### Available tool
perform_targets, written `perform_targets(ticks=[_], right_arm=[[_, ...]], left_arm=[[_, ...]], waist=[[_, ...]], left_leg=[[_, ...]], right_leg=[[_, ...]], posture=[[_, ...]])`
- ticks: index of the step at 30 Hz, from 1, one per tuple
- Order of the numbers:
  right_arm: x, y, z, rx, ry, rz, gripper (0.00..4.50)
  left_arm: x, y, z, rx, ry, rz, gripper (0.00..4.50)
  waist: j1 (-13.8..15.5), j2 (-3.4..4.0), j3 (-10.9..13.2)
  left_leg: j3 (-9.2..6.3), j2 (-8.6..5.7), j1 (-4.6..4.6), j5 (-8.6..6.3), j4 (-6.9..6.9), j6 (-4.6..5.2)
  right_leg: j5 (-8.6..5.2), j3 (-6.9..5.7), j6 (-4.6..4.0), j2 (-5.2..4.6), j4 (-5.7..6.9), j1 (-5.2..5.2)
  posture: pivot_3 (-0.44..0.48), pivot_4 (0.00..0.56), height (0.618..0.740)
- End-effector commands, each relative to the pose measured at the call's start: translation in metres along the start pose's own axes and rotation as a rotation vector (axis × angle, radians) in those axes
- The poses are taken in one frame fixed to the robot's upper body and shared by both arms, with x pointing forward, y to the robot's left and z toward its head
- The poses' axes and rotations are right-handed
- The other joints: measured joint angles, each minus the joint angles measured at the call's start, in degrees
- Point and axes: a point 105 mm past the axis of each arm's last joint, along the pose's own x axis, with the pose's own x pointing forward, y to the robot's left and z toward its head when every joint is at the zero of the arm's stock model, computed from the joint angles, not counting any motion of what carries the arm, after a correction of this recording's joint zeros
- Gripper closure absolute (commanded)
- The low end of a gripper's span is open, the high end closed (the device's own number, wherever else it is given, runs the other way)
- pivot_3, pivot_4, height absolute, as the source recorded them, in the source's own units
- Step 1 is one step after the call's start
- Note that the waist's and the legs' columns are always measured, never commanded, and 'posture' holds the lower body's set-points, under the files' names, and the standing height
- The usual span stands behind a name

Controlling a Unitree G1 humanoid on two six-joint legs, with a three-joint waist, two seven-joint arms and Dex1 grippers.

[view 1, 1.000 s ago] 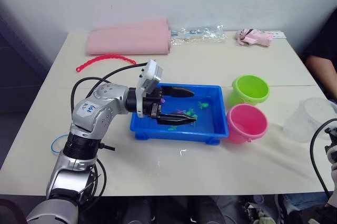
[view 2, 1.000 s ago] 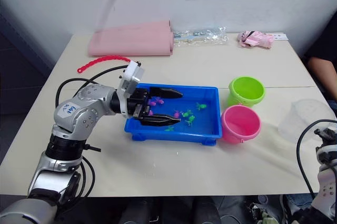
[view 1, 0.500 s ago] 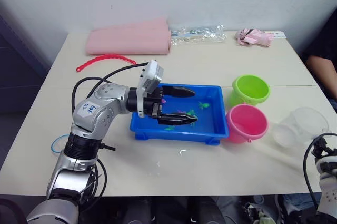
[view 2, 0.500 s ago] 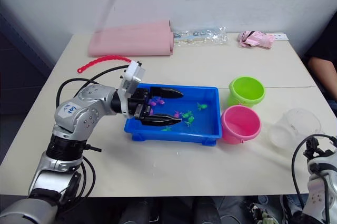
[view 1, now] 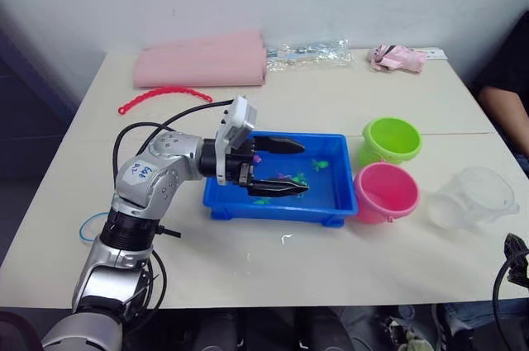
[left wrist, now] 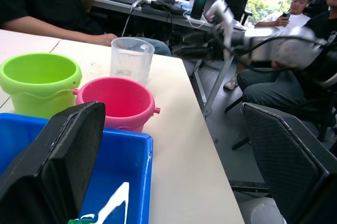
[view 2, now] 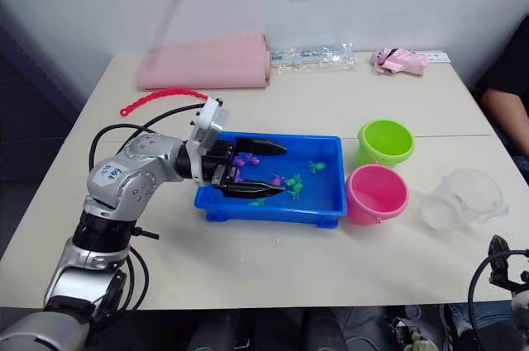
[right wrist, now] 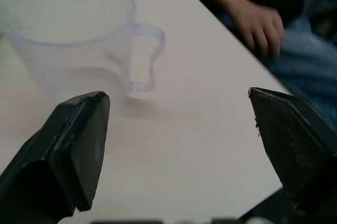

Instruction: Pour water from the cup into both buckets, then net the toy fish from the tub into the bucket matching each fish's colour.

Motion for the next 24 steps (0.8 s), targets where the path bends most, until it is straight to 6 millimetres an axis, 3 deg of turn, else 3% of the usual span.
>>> perform_targets(ticks=[1, 3, 6, 10, 15, 19, 23, 24], right_arm=[[-0.007, 0.024, 0.048, -0.043, -0.131, 0.227, 0.01], [-0.010, 0.041, 0.070, -0.045, -0.159, 0.386, 0.01], [-0.018, 0.088, 0.096, -0.136, -0.147, 0.751, 0.01], [-0.017, 0.136, 0.111, -0.208, -0.129, 1.071, 0.01], [-0.012, 0.185, 0.120, -0.265, -0.144, 1.315, 0.01], [-0.002, 0.211, 0.126, -0.283, -0.168, 1.423, 0.01], [0.003, 0.228, 0.129, -0.289, -0.181, 1.511, 0.01], [0.002, 0.230, 0.129, -0.292, -0.182, 1.525, 0.01]], left_arm=[[-0.006, 0.000, -0.002, 0.009, -0.003, 0.042, 0.00], [-0.010, 0.001, -0.005, -0.023, -0.010, 0.072, 0.00], [-0.022, 0.001, -0.015, -0.049, 0.007, 0.140, 0.00], [-0.038, -0.001, -0.025, -0.067, 0.029, 0.240, 0.00], [-0.061, -0.004, -0.032, -0.085, 0.026, 0.411, 0.00], [-0.098, -0.016, -0.044, -0.140, 0.034, 0.592, 0.00], [-0.177, -0.026, -0.068, -0.190, 0.130, 0.921, 0.00], [-0.187, -0.029, -0.071, -0.190, 0.152, 0.951, 0.00]], waist=[[-0.06, -0.14, 0.04], [-0.01, -0.18, 0.07], [-0.01, -0.19, 0.07], [0.07, -0.43, 0.18], [0.62, -0.63, 0.29], [0.06, -0.76, 0.36], [-0.15, -0.83, 0.40], [-0.12, -0.85, 0.41]], left_leg=[[0.02, 0.05, 0.05, 0.00, 0.00, 0.00], [0.01, 0.09, 0.04, -0.01, 0.04, -0.01], [0.05, 0.06, 0.08, -0.06, 0.03, 0.08], [-0.13, 0.13, 0.05, -0.07, 0.02, 0.08], [-0.24, -0.01, -0.17, -0.09, 0.14, 0.12], [-0.22, -0.04, -0.19, -0.12, 0.10, 0.17], [-0.23, 0.03, -0.21, -0.12, 0.10, 0.15], [-0.22, 0.04, -0.20, -0.13, 0.08, 0.14]], right_leg=[[0.00, 0.03, 0.00, 0.05, 0.01, 0.02], [0.01, 0.06, 0.01, 0.10, 0.02, 0.02], [0.02, 0.22, 0.01, 0.00, 0.02, 0.03], [0.01, 0.43, 0.00, 0.05, -0.09, 0.09], [0.02, 0.29, 0.01, -0.18, -0.16, 0.05], [0.04, 0.20, 0.05, -0.35, -0.29, 0.07], [0.04, 0.08, 0.04, -0.41, -0.32, 0.05], [0.03, 0.08, 0.03, -0.42, -0.30, 0.04]], posture=[[0.000, 0.150, 0.738], [0.000, 0.150, 0.738], [0.000, 0.150, 0.738], [0.000, 0.150, 0.738], [0.000, 0.150, 0.738], [0.000, 0.150, 0.738], [0.000, 0.150, 0.738], [0.000, 0.150, 0.738]])
